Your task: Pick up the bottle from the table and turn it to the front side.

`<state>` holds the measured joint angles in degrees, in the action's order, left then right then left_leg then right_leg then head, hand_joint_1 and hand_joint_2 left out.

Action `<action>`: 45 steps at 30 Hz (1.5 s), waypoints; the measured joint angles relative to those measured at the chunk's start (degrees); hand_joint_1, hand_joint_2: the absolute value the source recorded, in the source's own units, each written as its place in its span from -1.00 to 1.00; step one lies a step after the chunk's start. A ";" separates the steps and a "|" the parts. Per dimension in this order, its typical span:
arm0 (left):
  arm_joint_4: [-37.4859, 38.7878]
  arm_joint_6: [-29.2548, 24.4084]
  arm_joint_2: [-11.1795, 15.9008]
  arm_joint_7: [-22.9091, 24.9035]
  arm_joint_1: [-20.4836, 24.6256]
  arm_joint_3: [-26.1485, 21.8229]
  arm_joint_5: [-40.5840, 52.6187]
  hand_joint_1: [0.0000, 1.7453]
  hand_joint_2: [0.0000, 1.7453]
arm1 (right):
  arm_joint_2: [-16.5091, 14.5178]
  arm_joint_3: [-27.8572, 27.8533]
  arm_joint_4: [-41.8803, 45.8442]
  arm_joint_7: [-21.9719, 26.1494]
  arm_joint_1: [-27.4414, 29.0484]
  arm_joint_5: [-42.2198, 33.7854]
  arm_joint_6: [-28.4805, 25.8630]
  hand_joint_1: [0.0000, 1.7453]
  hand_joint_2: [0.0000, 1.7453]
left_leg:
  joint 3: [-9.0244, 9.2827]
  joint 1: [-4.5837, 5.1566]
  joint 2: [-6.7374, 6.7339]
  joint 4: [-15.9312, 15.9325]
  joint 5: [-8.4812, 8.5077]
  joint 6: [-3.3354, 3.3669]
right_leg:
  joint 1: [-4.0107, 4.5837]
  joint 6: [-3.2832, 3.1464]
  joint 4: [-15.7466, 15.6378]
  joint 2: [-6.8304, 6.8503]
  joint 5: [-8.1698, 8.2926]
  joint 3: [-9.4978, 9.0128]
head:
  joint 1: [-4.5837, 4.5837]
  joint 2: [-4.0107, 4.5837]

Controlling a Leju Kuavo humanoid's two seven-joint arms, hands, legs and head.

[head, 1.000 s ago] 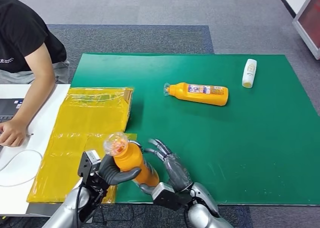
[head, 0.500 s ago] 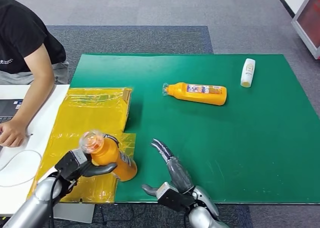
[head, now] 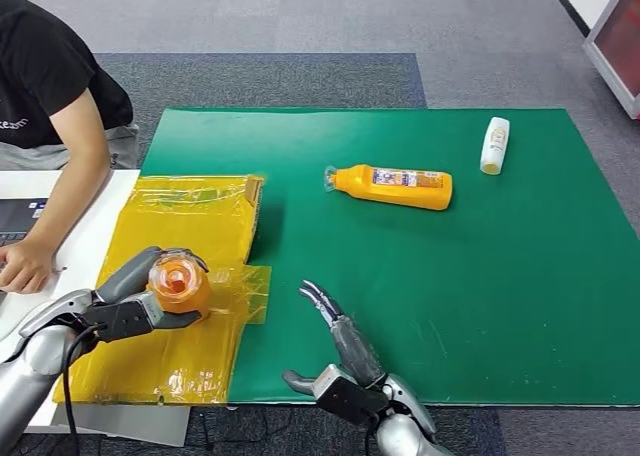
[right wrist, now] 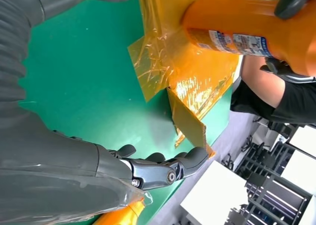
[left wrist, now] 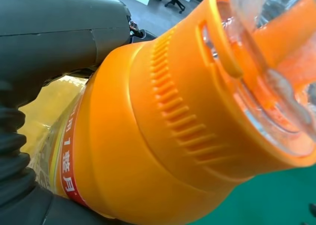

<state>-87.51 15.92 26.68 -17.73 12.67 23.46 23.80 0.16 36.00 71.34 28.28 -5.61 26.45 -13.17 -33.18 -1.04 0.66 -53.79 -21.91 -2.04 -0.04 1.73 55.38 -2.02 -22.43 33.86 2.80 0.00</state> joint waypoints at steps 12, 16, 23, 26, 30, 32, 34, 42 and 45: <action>0.23 1.21 2.68 0.04 1.54 1.46 0.56 1.00 1.00 | -0.01 -0.02 -0.15 0.01 -0.04 -0.05 1.10 -1.00 1.00 | -0.01 0.00 0.00 0.00 -0.01 0.00 | 0.00 -0.01 0.00 0.00 -0.01 0.01 | -0.01 0.00; 1.66 0.06 2.51 0.52 2.67 2.94 2.39 1.00 1.00 | -0.09 -0.02 -0.44 0.01 -0.22 -0.03 1.32 -1.00 1.00 | -0.01 0.00 0.00 0.00 -0.01 0.00 | -0.01 -0.01 0.00 0.01 -0.01 0.01 | 0.00 0.00; 6.62 -5.85 -0.80 2.12 4.57 5.35 6.90 1.00 1.00 | -0.31 -0.02 -1.06 -0.07 -0.48 0.04 1.43 -1.00 1.00 | 0.10 0.02 0.03 0.00 -0.01 0.00 | -0.03 -0.01 0.00 0.02 0.00 -0.13 | -0.01 0.00; 9.00 -9.43 -3.35 3.30 4.75 5.73 9.18 1.00 1.00 | -0.43 -0.02 -1.16 -0.28 -0.48 0.21 1.42 -1.00 1.00 | 0.16 0.03 0.03 0.00 0.00 -0.01 | -0.04 -0.05 0.00 0.01 0.03 -0.17 | -0.02 0.00; 11.74 -11.94 -6.43 4.07 4.74 5.80 10.88 1.00 1.00 | -0.44 -0.02 -1.18 -0.58 -0.43 0.40 1.41 -1.00 1.00 | 0.18 0.02 0.03 0.01 0.06 -0.06 | -0.03 -0.16 0.01 0.01 0.13 -0.17 | -0.02 0.00; 12.88 -12.34 -7.67 4.18 4.75 5.75 11.12 1.00 1.00 | -0.44 -0.02 -1.18 -0.66 -0.42 0.47 1.43 -1.00 1.00 | 0.20 0.02 0.03 0.01 0.08 -0.08 | -0.02 -0.19 0.02 0.00 0.15 -0.16 | -0.01 0.00; 13.78 -12.45 -8.71 4.15 4.84 5.70 11.19 1.00 1.00 | -0.44 -0.02 -1.20 -0.72 -0.43 0.54 1.46 -1.00 1.00 | 0.21 0.02 0.03 0.01 0.10 -0.09 | -0.02 -0.19 0.04 0.01 0.16 -0.17 | -0.01 0.00; 16.82 -11.31 -11.01 3.33 6.06 5.66 10.97 1.00 1.00 | -0.46 -0.02 -1.67 -1.01 -0.76 0.94 1.49 -1.00 1.00 | 0.24 0.02 0.05 0.02 0.13 -0.06 | -0.03 -0.18 0.09 0.03 0.15 -0.26 | -0.02 0.00; 17.66 -11.19 -11.36 3.17 6.42 5.66 10.92 1.00 1.00 | -0.48 -0.02 -1.91 -1.12 -0.90 1.03 1.46 -1.00 1.00 | 0.25 0.02 0.08 0.02 0.16 -0.03 | -0.03 -0.18 0.10 0.06 0.15 -0.33 | -0.01 0.00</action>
<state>-69.85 4.74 15.32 -14.56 19.09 29.11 34.72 -0.32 35.98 69.43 27.16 -6.52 27.49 -11.70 -32.92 -1.02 0.73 -53.77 -21.75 -2.07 -0.07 1.55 55.48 -1.96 -22.28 33.53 2.79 0.00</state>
